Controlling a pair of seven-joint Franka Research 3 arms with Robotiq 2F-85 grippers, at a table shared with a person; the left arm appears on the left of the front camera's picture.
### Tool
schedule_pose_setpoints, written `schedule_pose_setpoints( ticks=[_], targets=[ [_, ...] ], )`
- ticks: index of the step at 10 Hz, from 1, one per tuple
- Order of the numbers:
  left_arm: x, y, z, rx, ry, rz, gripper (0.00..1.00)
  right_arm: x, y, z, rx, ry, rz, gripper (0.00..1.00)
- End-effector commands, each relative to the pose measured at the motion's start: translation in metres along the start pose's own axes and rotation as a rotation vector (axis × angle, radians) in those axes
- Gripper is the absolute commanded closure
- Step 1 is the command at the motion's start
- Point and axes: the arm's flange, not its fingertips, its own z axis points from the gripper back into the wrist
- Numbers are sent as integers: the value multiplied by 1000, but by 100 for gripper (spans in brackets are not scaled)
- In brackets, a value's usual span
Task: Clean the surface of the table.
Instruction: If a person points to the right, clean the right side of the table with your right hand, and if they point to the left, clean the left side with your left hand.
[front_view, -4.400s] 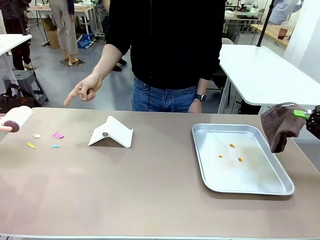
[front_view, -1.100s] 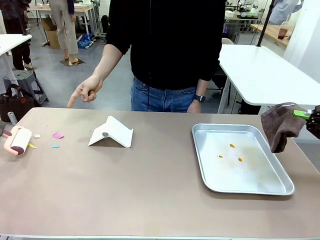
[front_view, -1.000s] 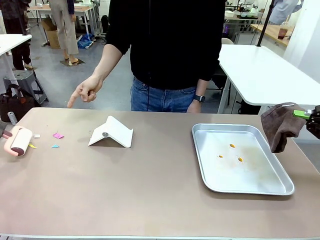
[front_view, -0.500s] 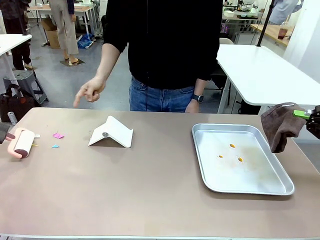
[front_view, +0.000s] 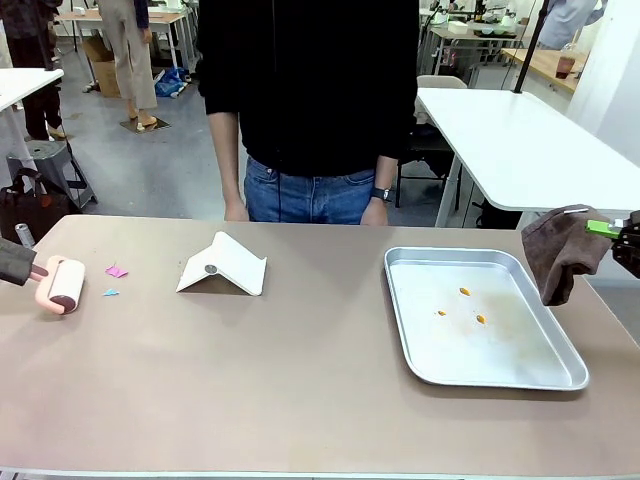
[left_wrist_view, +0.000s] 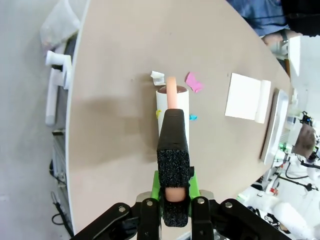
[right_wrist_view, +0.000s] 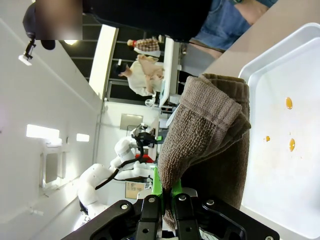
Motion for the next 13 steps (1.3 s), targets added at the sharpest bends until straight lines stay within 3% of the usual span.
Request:
schedule_pose_setpoints(
  ticks=[1, 3, 6, 13],
  targets=[
    [13, -6, -1, -8, 102, 43, 100, -1, 2, 1, 13, 4, 2, 100],
    [25, -12, -7, -22, 193, 78, 100, -1, 2, 1, 13, 4, 2, 100],
    [28, -21, -17, -37, 222, 70, 100, -1, 2, 1, 13, 4, 2, 100],
    [6, -43, -57, -34, 102, -120, 100, -1, 2, 1, 13, 4, 2, 100]
  ],
)
